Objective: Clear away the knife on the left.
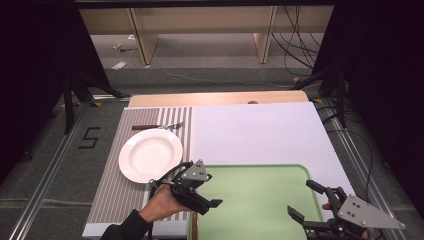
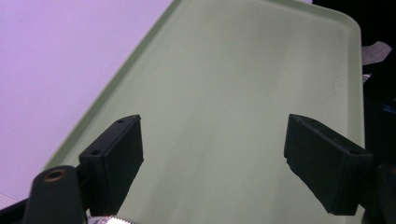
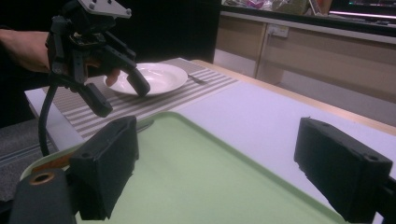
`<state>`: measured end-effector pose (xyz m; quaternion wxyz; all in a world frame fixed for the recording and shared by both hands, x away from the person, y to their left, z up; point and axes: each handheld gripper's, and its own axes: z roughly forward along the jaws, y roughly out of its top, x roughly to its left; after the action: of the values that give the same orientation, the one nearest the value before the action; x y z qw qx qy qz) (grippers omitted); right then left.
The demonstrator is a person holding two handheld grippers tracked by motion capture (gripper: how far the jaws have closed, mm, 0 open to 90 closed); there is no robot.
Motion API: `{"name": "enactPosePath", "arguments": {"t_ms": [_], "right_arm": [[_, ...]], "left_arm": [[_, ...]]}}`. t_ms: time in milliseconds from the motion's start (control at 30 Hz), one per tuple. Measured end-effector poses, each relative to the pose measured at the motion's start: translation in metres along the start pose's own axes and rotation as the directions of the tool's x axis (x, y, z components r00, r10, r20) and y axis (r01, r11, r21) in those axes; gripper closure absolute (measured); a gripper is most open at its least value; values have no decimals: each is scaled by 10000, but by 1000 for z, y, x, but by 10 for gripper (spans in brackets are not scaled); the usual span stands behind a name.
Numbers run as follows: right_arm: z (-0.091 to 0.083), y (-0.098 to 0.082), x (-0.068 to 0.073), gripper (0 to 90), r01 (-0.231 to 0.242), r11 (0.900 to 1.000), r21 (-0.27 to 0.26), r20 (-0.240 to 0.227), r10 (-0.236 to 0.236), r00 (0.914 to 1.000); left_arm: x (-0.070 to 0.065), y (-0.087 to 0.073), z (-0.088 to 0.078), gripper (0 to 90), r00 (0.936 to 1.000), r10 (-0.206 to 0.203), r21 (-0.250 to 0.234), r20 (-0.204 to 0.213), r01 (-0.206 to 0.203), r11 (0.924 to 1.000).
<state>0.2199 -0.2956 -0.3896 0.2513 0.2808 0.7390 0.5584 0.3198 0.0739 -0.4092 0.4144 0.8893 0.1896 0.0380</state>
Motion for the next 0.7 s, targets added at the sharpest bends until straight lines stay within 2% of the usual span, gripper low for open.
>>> {"name": "enactPosePath", "arguments": {"t_ms": [367, 533, 600, 700], "right_arm": [[0, 0, 0, 148, -12, 10000, -2, -26, 12, 10000], [0, 0, 1, 148, -21, 10000, -8, -48, 21, 10000], [0, 0, 1, 148, -41, 10000, -14, -53, 41, 10000], [0, 0, 1, 148, -29, 10000, -6, -60, 29, 10000]], "left_arm": [[-5, -6, -9, 189, 10000, -63, -671, 3, 63, 9977], [-5, -10, -15, 185, 9990, -315, -1144, -329, 275, 9930], [-4, -14, -19, 185, 9983, -473, -1542, -334, 416, 9872], [-4, -16, -22, 185, 9980, -536, -1711, -333, 472, 9841]]}}
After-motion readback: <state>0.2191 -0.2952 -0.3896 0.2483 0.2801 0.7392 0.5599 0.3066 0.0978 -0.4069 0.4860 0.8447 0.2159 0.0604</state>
